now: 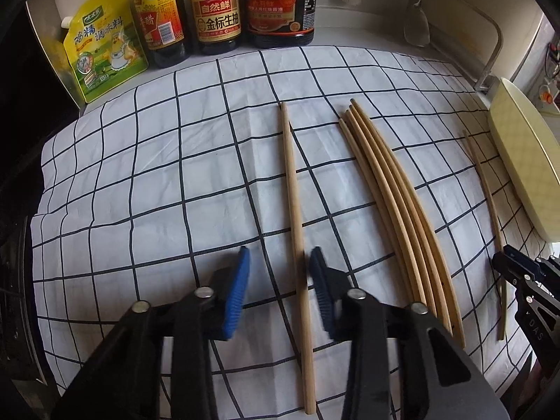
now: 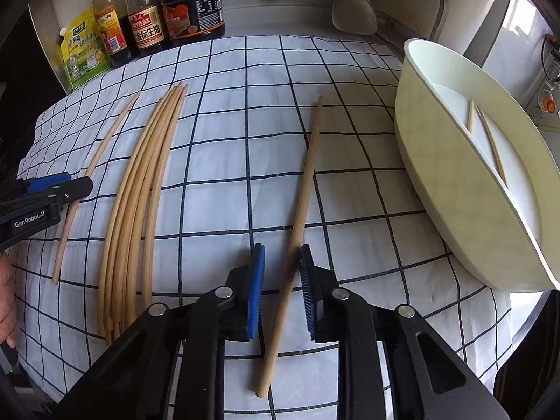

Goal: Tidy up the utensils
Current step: 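Close the right gripper on one chopstick while the left gripper grasps another, then carry the held chopsticks with both grippers over the white basin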

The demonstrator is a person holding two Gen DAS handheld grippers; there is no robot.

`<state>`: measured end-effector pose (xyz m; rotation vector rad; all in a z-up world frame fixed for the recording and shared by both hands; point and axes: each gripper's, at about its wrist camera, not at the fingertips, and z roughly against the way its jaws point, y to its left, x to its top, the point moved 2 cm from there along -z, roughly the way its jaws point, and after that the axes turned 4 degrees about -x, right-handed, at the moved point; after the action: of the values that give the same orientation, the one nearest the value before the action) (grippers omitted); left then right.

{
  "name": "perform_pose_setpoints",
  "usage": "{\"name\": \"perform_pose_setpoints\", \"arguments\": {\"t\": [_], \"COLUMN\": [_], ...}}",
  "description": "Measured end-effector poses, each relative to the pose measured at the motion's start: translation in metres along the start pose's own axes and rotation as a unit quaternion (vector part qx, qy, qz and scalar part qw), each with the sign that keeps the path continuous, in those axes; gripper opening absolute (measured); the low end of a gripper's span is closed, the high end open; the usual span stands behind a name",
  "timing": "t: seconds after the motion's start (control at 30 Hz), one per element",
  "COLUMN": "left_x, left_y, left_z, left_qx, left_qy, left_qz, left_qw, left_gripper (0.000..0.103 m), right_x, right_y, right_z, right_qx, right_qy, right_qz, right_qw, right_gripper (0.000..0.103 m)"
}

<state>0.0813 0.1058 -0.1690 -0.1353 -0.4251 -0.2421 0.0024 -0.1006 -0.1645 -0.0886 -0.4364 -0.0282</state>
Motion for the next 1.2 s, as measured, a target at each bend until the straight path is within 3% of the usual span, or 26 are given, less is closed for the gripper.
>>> {"name": "perform_pose_setpoints", "arguments": {"t": [0.07,0.33,0.63,0.87,1.2], "left_x": [0.002,0.000,0.009,0.028,0.053], "left_y": [0.000,0.006,-0.014,-0.061,-0.158], "left_z": [0.000,0.008,0.055,0.076,0.093], "left_qx": [-0.002,-0.016,-0.030,-0.057,-0.102], "left_qy": [0.004,0.020,-0.013,-0.027,-0.049], "left_qz": [0.001,0.022,0.006,-0.030,-0.104], "left_qw": [1.0000,0.9994,0.9995,0.9975,0.9882], "left_gripper": [0.007,0.007,0.007,0.007,0.007], "right_x": [0.002,0.007,0.020,0.027,0.011], "right_y": [0.000,-0.004,-0.012,-0.042,-0.125], "right_z": [0.000,0.012,0.053,0.087,0.110], "right_qx": [0.008,0.035,0.062,0.060,0.032], "right_qy": [0.004,-0.001,-0.036,-0.073,-0.099], "right_qz": [-0.002,-0.021,-0.032,-0.046,-0.107], "right_qw": [1.000,0.999,0.997,0.994,0.989], "right_gripper": [0.007,0.006,0.006,0.006,0.006]}}
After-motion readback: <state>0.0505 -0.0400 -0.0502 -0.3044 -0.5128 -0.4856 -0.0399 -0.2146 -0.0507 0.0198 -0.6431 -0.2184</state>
